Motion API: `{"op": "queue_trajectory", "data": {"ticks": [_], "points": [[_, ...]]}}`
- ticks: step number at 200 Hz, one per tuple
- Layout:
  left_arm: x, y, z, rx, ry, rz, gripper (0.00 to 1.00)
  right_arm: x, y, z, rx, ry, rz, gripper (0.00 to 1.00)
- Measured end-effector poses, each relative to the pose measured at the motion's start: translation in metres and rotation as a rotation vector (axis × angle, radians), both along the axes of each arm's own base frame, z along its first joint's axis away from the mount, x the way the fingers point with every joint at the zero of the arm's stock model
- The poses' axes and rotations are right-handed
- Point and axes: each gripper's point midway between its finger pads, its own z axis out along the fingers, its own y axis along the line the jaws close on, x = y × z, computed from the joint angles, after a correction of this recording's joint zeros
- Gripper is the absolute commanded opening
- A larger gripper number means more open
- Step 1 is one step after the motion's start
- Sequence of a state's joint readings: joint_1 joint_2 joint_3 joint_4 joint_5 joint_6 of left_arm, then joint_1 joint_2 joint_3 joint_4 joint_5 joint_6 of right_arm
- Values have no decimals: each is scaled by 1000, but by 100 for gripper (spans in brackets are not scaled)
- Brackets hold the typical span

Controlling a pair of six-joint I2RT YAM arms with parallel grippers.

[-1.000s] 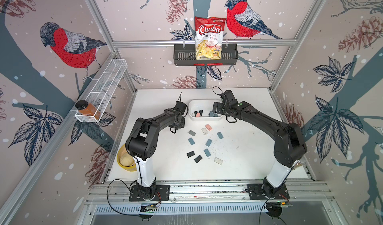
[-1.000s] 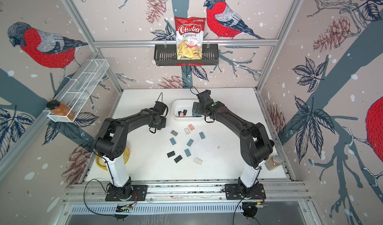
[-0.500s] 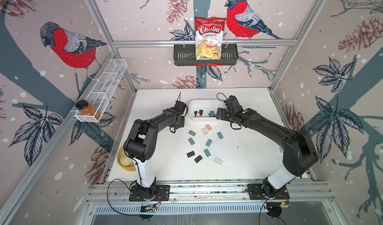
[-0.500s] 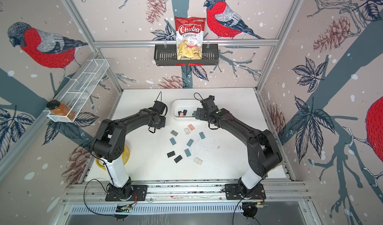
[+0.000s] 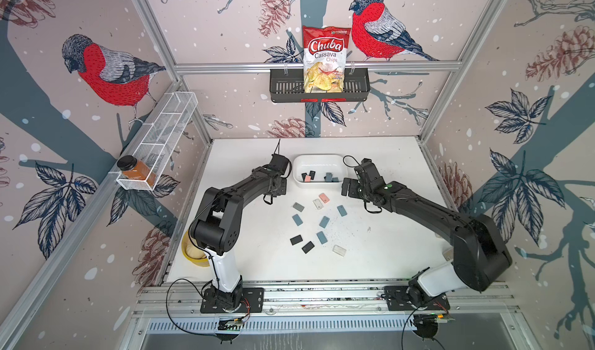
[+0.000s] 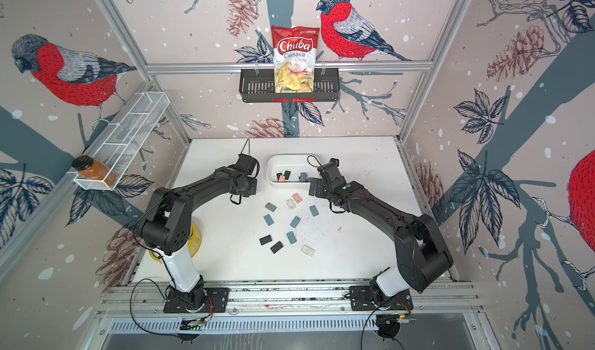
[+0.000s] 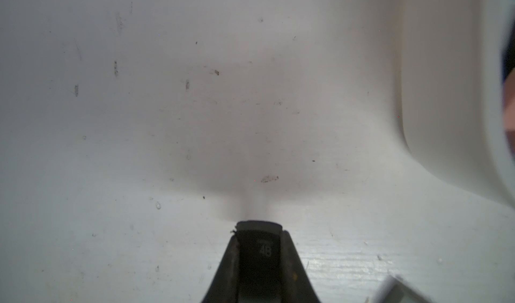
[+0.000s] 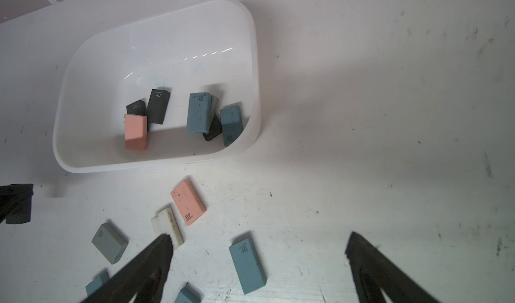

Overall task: Put the eraser in the storage box
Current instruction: Pick up the eraser from the center of the board, then place the eraser in the storage box.

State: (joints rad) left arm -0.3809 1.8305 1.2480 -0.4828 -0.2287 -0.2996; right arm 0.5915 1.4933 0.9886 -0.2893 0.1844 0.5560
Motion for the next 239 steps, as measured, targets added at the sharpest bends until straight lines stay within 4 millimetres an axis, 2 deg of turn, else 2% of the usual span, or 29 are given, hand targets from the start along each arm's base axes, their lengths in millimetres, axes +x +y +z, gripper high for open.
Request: {"op": "queue_trajectory", "data": {"ticks": [51, 100, 130, 166, 210, 239], "points": [[11, -17, 28, -31, -38, -19, 11, -16, -6, -8, -3, 4, 11, 100], [23, -64, 66, -65, -99, -95, 11, -29, -9, -12, 1, -1, 15, 100], [37, -93, 82, -92, -129, -128, 11, -37, -5, -9, 8, -22, 26, 100], [51, -123, 79, -103, -129, -151, 11, -45, -7, -4, -5, -52, 28, 100], [64, -138, 60, -105, -106, -142, 13, -55, -13, 7, 10, -90, 30, 100], [66, -153, 48, -104, -93, -160, 15, -61, -13, 14, 27, -114, 39, 100]]}}
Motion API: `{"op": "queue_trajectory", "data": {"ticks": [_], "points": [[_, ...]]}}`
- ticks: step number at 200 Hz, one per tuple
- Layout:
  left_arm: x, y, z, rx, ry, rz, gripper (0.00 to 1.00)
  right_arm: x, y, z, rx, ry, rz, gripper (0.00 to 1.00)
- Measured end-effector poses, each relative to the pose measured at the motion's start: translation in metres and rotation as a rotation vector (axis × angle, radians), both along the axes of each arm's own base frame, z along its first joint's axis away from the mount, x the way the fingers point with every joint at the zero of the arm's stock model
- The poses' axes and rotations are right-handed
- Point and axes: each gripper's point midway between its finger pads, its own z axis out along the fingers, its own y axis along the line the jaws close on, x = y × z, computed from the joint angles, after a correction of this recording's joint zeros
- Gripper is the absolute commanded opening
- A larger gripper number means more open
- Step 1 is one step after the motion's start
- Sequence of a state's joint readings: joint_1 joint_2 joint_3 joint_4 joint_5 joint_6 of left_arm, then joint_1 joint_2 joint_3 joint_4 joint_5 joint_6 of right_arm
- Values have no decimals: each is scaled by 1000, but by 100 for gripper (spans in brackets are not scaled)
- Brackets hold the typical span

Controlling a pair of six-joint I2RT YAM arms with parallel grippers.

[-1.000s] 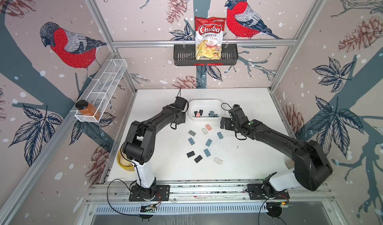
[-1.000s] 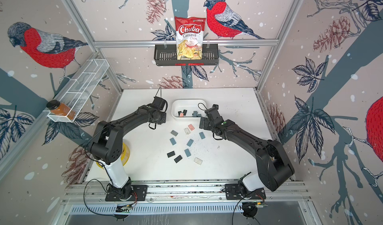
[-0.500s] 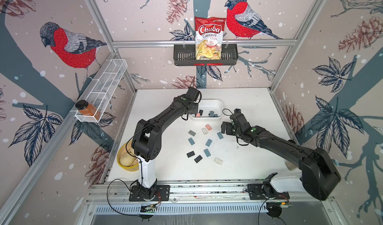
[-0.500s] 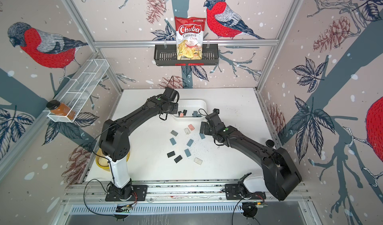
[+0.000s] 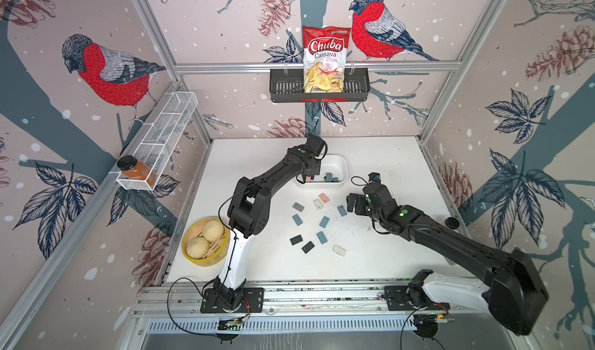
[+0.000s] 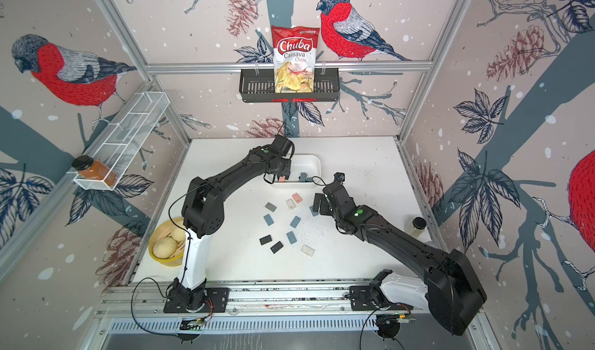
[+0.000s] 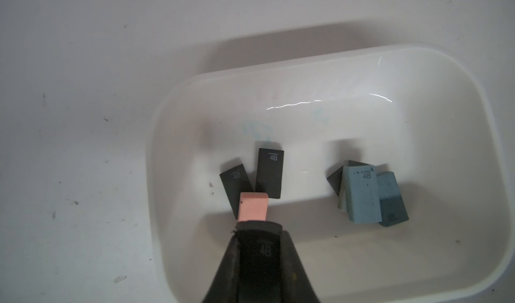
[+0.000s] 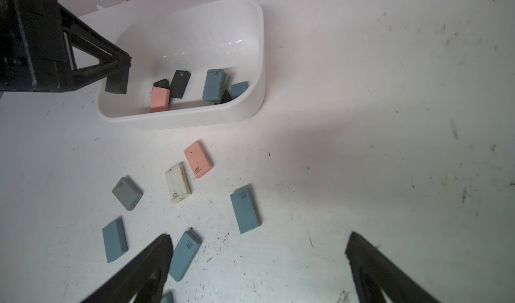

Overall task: Put the eraser in the storage box
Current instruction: Place the eraser in the storage box.

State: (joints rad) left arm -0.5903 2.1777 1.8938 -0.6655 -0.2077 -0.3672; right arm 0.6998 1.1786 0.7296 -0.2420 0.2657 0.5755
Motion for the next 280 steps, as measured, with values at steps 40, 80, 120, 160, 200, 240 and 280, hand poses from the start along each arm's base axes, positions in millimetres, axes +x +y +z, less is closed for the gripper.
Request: {"op": "queue_trajectory", "data": {"ticks": [40, 80, 120, 160, 200, 240, 280], "points": [[1, -8, -8, 2, 9, -8, 20, -4, -1, -3, -1, 2, 6, 100], [-1, -11, -14, 5, 19, -10, 24, -6, 0, -2, 1, 0, 11, 100], [-2, -14, -16, 3, 22, -8, 31, -7, 1, -2, 2, -2, 14, 100], [-1, -15, -15, 2, 21, -9, 40, -8, 2, -2, 4, -1, 17, 100], [-1, -15, -15, 1, 20, -9, 55, -8, 4, 1, 7, -4, 21, 100], [-1, -16, -3, -8, 6, -10, 77, -11, 8, 4, 13, -9, 33, 100], [-14, -8, 22, -26, -20, -12, 96, -24, 15, -2, 13, 6, 63, 100]]}}
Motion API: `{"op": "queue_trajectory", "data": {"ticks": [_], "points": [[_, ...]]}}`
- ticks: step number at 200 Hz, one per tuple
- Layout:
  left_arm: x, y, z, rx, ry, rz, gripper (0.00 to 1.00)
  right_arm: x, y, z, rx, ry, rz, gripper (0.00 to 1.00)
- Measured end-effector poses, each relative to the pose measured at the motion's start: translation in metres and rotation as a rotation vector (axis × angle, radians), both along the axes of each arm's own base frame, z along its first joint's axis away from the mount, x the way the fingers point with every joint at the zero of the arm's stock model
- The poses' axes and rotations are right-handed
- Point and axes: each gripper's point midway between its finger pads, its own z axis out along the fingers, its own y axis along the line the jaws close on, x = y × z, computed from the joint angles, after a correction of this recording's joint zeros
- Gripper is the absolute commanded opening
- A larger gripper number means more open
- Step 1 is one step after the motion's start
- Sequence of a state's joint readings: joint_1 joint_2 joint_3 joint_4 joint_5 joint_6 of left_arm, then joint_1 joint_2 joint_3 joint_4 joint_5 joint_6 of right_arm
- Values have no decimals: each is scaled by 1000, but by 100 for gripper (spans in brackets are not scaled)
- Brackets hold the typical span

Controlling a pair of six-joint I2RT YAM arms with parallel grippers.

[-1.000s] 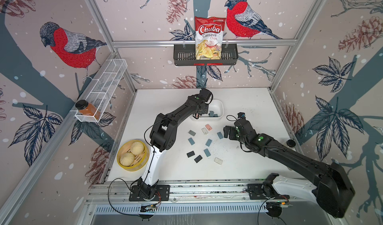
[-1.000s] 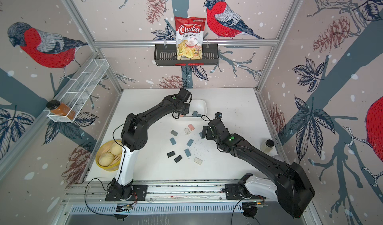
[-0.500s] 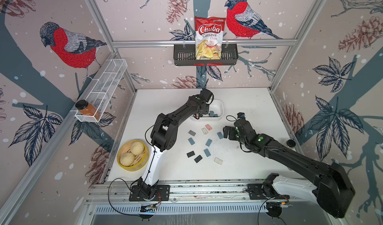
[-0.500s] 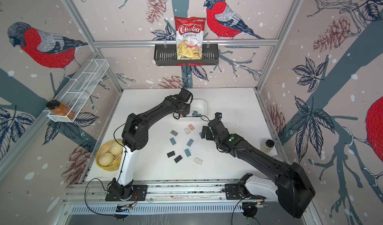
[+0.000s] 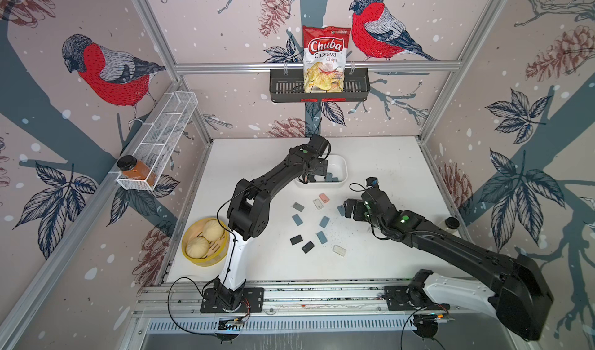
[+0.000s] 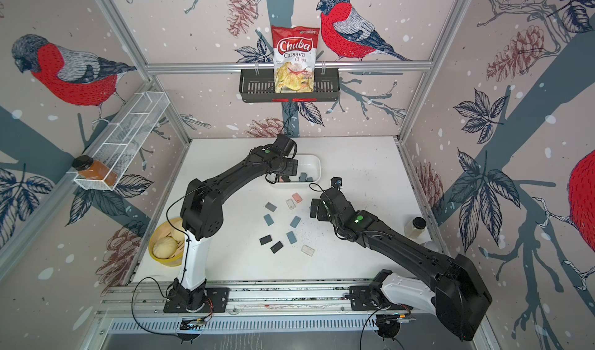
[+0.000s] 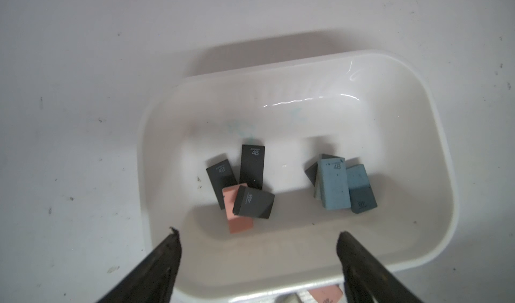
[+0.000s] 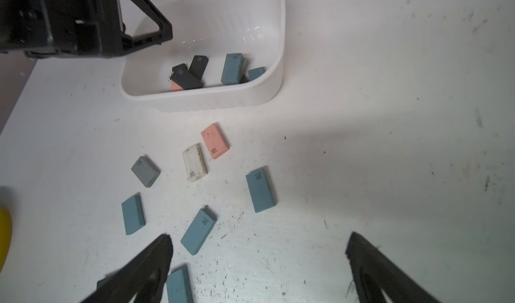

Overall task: Put the eraser in the storage box
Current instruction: Place the eraser in the storage box, then pick up the eraser from the center of the board.

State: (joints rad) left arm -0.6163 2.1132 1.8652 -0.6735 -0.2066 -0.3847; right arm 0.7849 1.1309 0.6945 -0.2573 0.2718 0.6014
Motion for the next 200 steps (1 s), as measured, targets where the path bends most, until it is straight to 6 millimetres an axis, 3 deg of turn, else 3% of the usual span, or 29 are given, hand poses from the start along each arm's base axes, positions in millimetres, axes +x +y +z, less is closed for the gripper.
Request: {"op": "queue_trajectory", "data": {"ticks": [73, 110, 138, 200], "points": [[-45, 41, 29, -27, -64, 50, 97, -61, 22, -32, -48, 64, 133, 100], [-55, 79, 33, -66, -106, 144, 97, -95, 28, -54, -85, 106, 204, 97], [-59, 107, 27, -112, -129, 224, 97, -110, 33, -59, -84, 119, 237, 94], [-66, 124, 40, -191, -224, 290, 97, -128, 45, -84, -134, 171, 306, 91]]}}
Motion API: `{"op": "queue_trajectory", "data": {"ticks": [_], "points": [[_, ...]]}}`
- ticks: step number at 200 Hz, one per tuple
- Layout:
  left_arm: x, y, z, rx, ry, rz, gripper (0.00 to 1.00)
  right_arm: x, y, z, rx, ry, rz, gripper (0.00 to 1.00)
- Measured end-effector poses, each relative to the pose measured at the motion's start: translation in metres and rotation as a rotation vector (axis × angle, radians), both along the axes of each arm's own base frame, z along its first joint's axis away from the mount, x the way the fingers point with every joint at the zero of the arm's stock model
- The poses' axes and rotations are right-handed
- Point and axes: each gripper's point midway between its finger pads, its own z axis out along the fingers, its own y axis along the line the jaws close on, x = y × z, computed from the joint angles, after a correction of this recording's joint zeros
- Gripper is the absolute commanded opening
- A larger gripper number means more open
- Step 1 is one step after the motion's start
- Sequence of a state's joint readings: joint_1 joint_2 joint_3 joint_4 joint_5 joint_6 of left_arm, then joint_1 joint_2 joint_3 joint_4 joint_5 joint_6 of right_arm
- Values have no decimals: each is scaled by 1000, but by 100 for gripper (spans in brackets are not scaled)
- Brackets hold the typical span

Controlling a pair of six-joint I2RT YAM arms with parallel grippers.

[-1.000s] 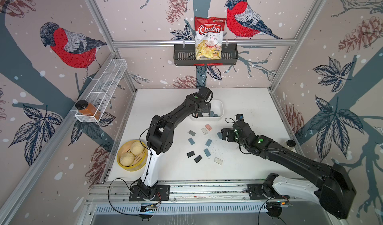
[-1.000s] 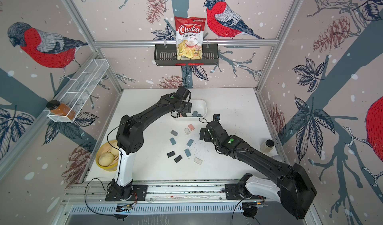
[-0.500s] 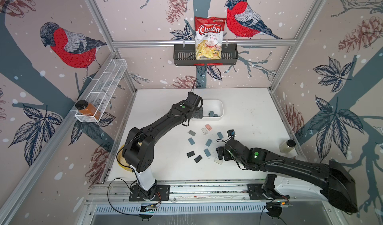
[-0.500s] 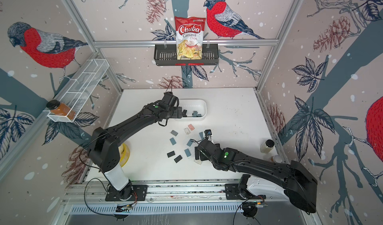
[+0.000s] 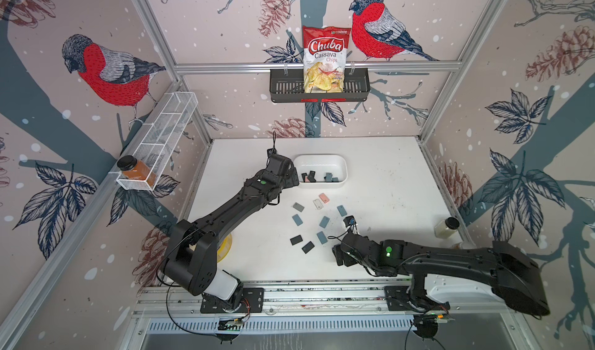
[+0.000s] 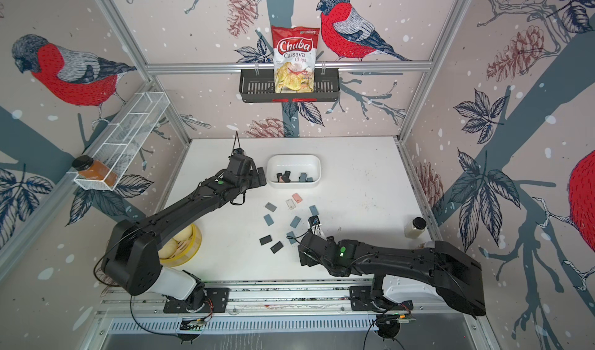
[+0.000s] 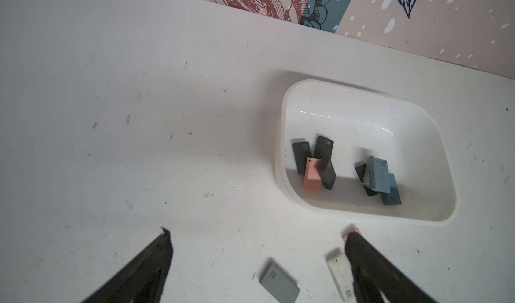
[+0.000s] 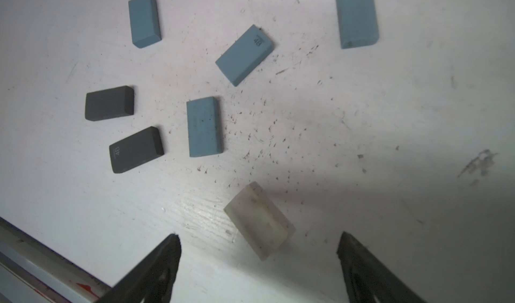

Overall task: Put the eraser in the storage box
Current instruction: Pick up the eraser from the center of the board.

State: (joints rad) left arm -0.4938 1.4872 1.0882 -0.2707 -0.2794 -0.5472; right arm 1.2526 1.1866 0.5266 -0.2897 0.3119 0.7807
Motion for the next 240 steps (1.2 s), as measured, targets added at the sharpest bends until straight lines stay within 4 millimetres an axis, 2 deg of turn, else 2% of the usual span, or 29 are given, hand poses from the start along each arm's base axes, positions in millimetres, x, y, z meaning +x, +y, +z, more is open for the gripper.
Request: {"op": "queue_trajectory", "data": {"ticks": [45, 72, 182, 240], "points": [[0, 6, 19, -24, -62, 22, 97, -4, 6, -16, -65, 16, 43, 88], [0, 9, 26, -37, -89, 37, 97, -4, 7, -20, -86, 10, 69, 87], [0, 14, 34, -61, -113, 60, 97, -9, 20, -33, -99, 31, 154, 82], [1, 15, 35, -64, -115, 61, 97, -12, 33, -32, -66, 39, 188, 76]]}}
